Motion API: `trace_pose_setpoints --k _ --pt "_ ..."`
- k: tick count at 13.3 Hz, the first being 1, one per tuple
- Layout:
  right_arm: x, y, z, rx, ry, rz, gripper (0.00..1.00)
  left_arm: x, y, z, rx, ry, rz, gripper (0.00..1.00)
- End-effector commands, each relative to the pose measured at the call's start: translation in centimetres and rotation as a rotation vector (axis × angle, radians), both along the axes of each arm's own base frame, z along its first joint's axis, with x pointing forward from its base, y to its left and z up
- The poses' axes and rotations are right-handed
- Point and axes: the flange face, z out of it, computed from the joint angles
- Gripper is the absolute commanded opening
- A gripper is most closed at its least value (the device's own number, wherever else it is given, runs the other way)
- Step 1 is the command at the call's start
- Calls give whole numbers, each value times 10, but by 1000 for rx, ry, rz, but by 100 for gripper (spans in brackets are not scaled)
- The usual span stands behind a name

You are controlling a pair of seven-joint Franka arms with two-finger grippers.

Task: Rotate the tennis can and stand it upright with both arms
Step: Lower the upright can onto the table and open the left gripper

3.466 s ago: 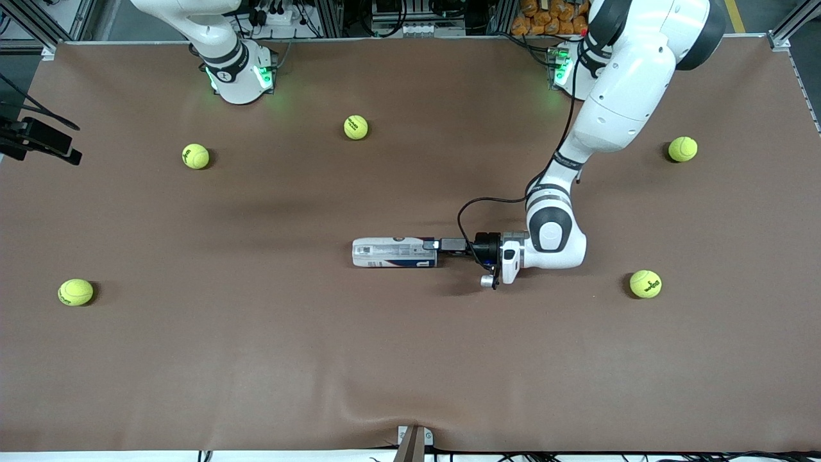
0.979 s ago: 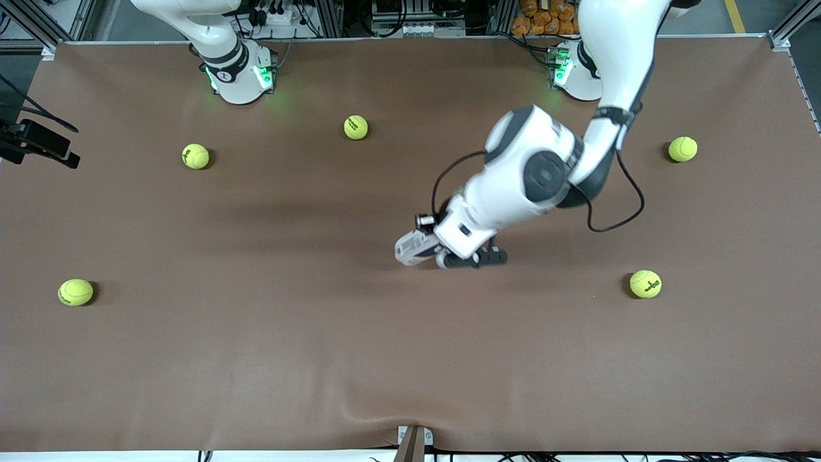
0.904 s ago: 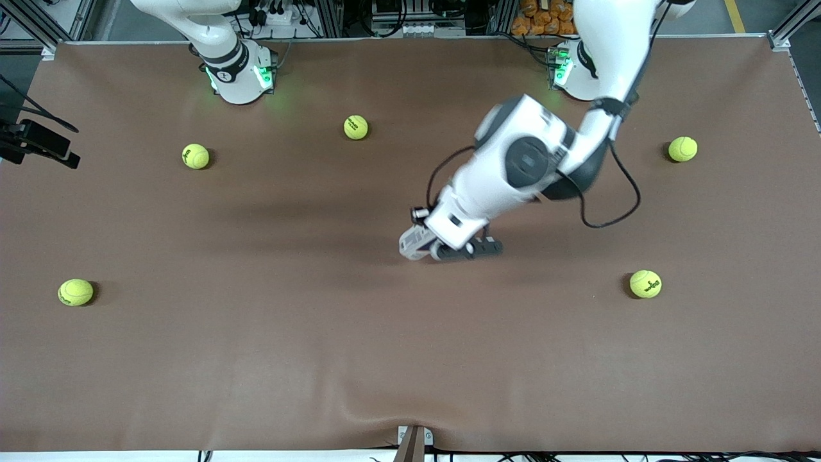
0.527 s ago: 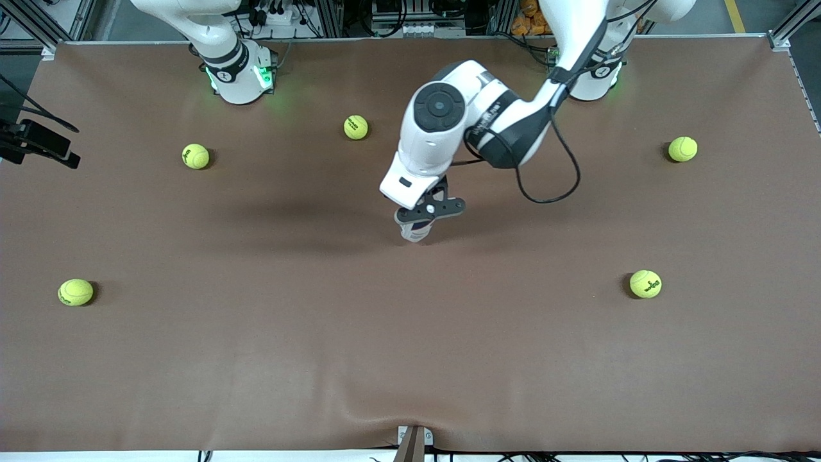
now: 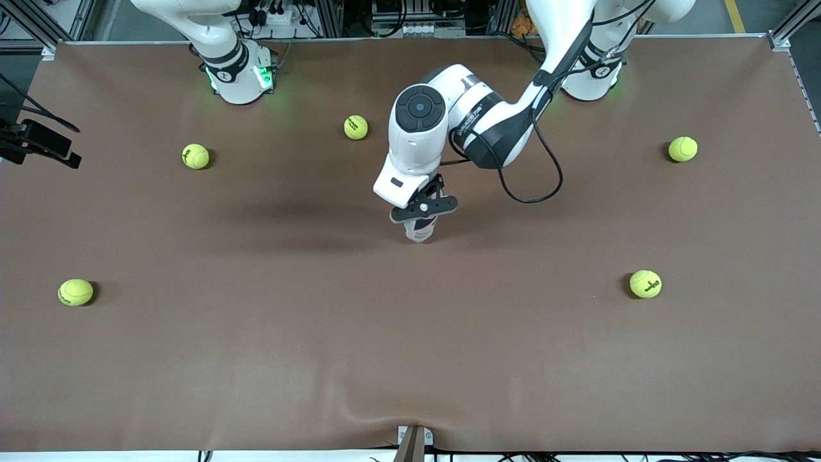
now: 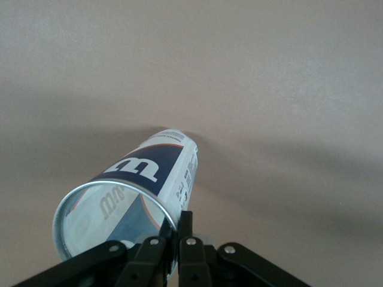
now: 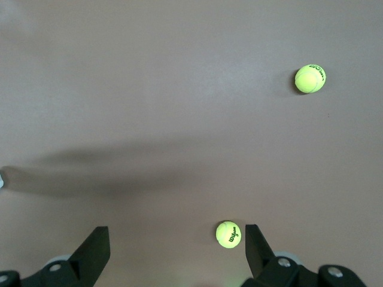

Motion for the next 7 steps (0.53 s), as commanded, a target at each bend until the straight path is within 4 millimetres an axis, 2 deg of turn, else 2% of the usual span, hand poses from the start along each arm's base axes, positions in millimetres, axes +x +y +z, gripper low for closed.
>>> trace_pose_setpoints --k 1,7 --pt "-3 0 5 11 -11 -14 100 -5 -7 -8 23 -6 -4 0" --pt "-3 0 5 8 -8 -6 100 -5 -7 -12 26 0 -7 0"
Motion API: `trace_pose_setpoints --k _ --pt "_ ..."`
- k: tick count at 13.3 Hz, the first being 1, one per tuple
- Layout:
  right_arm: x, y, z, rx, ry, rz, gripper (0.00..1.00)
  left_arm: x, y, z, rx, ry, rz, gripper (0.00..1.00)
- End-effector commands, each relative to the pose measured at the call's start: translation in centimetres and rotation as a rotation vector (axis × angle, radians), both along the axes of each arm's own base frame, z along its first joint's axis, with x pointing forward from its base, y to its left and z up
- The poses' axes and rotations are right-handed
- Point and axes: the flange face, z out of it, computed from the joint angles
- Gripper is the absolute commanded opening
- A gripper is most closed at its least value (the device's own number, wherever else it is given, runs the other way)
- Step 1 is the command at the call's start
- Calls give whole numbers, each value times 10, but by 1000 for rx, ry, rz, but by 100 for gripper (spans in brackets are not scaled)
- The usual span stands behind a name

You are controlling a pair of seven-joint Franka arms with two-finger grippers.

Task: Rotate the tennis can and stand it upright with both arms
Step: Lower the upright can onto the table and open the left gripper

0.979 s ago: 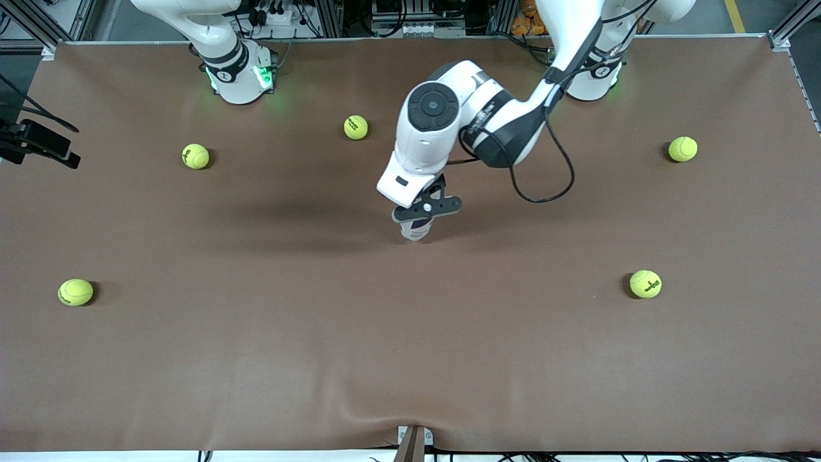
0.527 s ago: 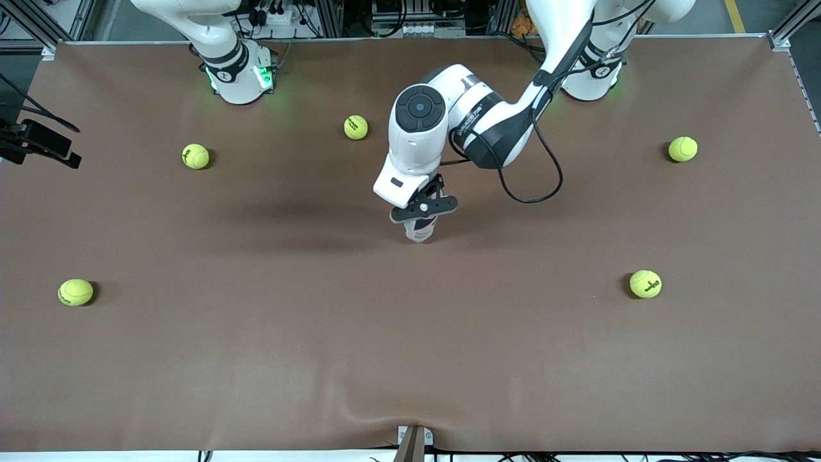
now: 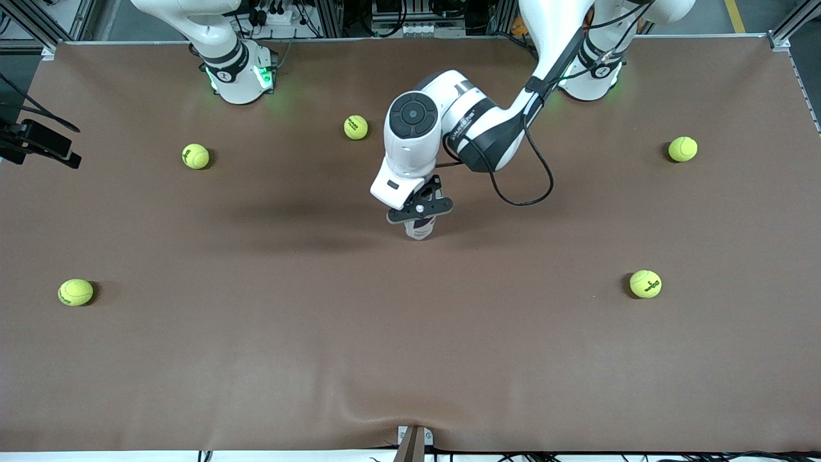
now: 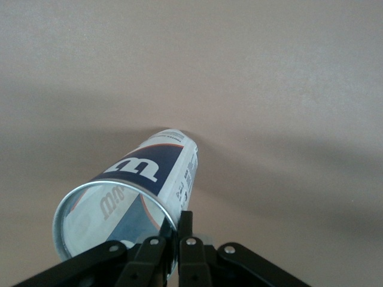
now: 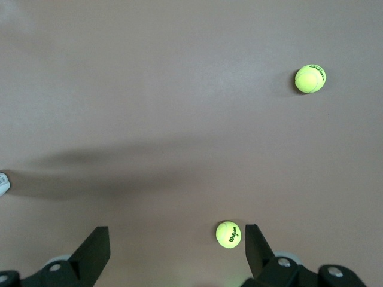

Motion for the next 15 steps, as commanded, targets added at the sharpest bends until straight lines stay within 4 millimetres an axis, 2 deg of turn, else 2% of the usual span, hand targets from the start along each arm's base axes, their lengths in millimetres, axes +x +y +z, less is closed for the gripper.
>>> trace_pose_setpoints --k 1,7,9,14,15 --pt "-3 0 5 7 -10 1 100 0 -2 3 12 -16 2 0" --pt "-4 -5 11 6 -18 -5 100 -2 -6 -7 12 -12 -4 1" --pt "-4 -4 9 -4 -12 -1 100 -2 -6 -8 11 -13 -4 8" --pt "-4 0 9 -18 -7 20 100 -3 -8 -4 4 -17 -5 36" --pt "-4 0 8 -17 -6 62 100 -4 -9 -2 1 -17 -5 37"
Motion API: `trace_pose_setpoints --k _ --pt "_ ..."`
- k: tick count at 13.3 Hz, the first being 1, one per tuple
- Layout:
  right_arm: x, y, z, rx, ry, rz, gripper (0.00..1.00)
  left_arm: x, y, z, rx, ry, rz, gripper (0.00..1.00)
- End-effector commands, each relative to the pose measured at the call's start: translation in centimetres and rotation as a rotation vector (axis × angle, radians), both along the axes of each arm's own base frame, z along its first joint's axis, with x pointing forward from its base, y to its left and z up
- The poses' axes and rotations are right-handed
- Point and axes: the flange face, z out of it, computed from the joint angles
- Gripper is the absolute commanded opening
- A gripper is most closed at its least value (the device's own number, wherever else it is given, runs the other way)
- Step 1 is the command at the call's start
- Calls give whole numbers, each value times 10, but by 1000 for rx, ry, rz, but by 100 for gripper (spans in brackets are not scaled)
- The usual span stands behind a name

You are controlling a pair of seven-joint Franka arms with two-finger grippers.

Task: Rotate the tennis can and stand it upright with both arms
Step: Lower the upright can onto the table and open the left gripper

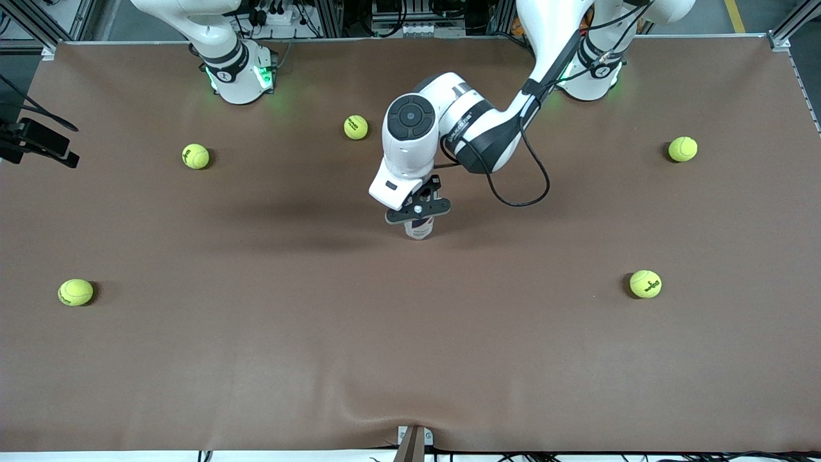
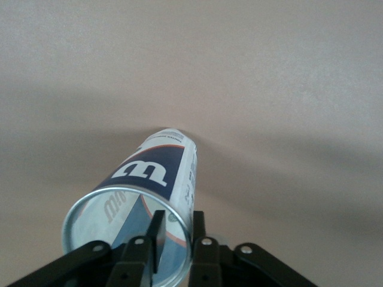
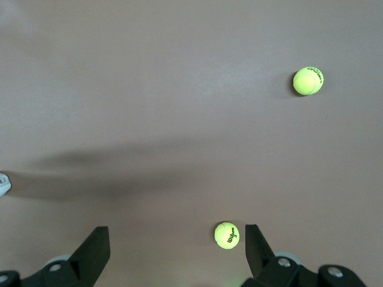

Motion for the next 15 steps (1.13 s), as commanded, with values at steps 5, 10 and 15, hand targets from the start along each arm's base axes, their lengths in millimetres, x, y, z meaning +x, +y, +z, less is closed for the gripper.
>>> trace_pose_setpoints --k 5,10,15 --pt "-4 -3 2 -10 10 65 100 -5 -6 29 -47 -10 20 55" --pt "-11 -5 -3 -6 74 37 100 1 0 69 -87 -45 36 100" --pt "-10 -8 0 -13 58 19 100 23 34 119 -109 -110 76 100"
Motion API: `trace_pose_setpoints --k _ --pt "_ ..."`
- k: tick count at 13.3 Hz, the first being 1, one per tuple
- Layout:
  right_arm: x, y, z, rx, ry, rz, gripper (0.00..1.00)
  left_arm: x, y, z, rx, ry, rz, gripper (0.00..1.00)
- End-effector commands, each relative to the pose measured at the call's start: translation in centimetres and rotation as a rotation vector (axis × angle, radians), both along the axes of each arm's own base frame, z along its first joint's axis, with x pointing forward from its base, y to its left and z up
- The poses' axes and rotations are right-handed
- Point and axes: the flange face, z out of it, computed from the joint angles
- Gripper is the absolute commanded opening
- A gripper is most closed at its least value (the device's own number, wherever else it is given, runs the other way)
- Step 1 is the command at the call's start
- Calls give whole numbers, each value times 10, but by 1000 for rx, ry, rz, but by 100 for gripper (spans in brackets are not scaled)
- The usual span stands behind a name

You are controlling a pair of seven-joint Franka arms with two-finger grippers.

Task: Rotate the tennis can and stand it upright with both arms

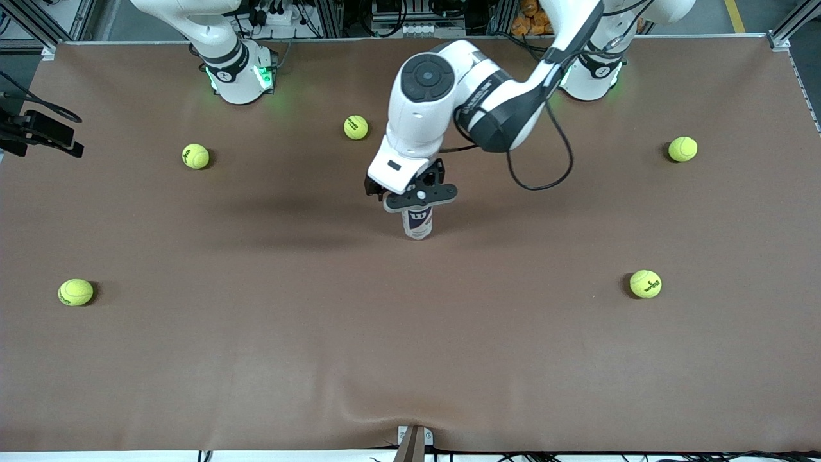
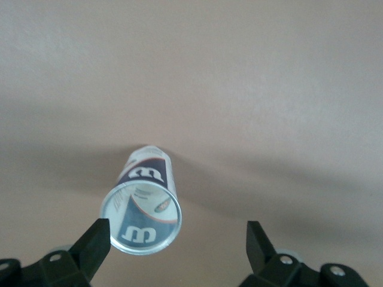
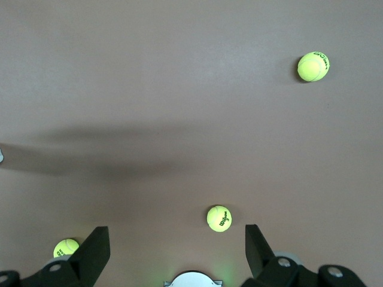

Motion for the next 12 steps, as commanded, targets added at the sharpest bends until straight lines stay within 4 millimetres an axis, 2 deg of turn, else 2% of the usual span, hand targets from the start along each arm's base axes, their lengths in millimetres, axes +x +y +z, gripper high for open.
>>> trace_pose_setpoints --k 1,3,6,8,10,12 --pt "-2 -5 6 -16 -9 -34 100 9 25 36 -4 -30 38 100" --pt "0 -5 7 -19 -27 -40 100 25 60 66 1 -56 57 100" --pt "1 -5 8 -20 -36 -41 100 64 134 91 22 -72 30 100" --pt "1 -5 9 -20 -39 -41 100 82 172 96 35 -62 38 100" --pt "1 -5 9 -20 -42 -41 100 88 199 102 57 -45 44 100" --pt "1 -6 9 -22 -42 -41 100 99 227 99 72 -17 78 100"
